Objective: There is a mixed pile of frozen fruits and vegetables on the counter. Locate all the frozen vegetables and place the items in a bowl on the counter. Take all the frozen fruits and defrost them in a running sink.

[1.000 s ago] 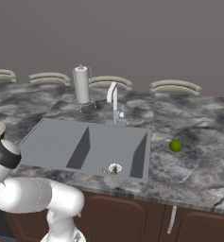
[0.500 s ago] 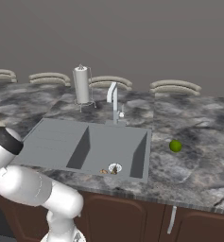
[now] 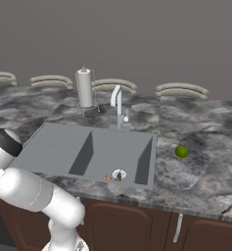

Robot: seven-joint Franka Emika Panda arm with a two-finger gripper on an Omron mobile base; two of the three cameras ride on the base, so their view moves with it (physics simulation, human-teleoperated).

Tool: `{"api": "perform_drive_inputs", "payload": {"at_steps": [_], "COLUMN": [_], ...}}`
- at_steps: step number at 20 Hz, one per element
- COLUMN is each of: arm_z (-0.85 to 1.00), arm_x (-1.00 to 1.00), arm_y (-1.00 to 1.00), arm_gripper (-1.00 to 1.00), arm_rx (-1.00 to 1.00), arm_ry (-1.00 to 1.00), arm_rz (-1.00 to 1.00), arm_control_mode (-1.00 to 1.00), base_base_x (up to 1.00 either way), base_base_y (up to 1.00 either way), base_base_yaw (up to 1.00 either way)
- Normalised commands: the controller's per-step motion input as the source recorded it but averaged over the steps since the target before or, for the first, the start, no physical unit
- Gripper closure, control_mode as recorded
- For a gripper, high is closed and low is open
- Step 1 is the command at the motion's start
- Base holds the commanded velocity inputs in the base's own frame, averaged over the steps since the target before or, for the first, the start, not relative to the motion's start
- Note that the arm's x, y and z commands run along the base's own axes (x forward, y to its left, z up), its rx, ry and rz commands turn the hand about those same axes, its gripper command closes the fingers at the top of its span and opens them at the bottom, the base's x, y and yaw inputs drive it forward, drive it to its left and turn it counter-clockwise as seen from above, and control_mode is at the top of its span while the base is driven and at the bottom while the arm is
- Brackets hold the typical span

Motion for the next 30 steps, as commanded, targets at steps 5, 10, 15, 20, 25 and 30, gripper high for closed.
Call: {"api": "perform_drive_inputs", "payload": {"at_steps": [5, 10, 15, 20, 25, 30], "arm_z": [-0.22, -0.23, -0.28, -0.26, -0.25, -0.19], "arm_x": [0.0, 0.0, 0.0, 0.0, 0.03, 0.1], "arm_y": [0.0, 0.0, 0.0, 0.0, 0.05, 0.09], "arm_gripper": [1.0, 1.0, 1.0, 1.0, 1.0, 1.0], "arm_rx": [0.0, 0.0, 0.0, 0.0, 0.0, 0.0], "arm_ry": [0.01, 0.02, 0.05, 0.04, 0.04, 0.03], "arm_rz": [0.0, 0.0, 0.0, 0.0, 0.0, 0.0], "arm_control_mode": [-1.0, -1.0, -1.0, -1.0, -1.0, -1.0], "base_base_x": [0.0, 0.0, 0.0, 0.0, 0.0, 0.0], "base_base_y": [0.0, 0.0, 0.0, 0.0, 0.0, 0.0], "base_base_yaw": [0.0, 0.0, 0.0, 0.0, 0.0, 0.0]}}
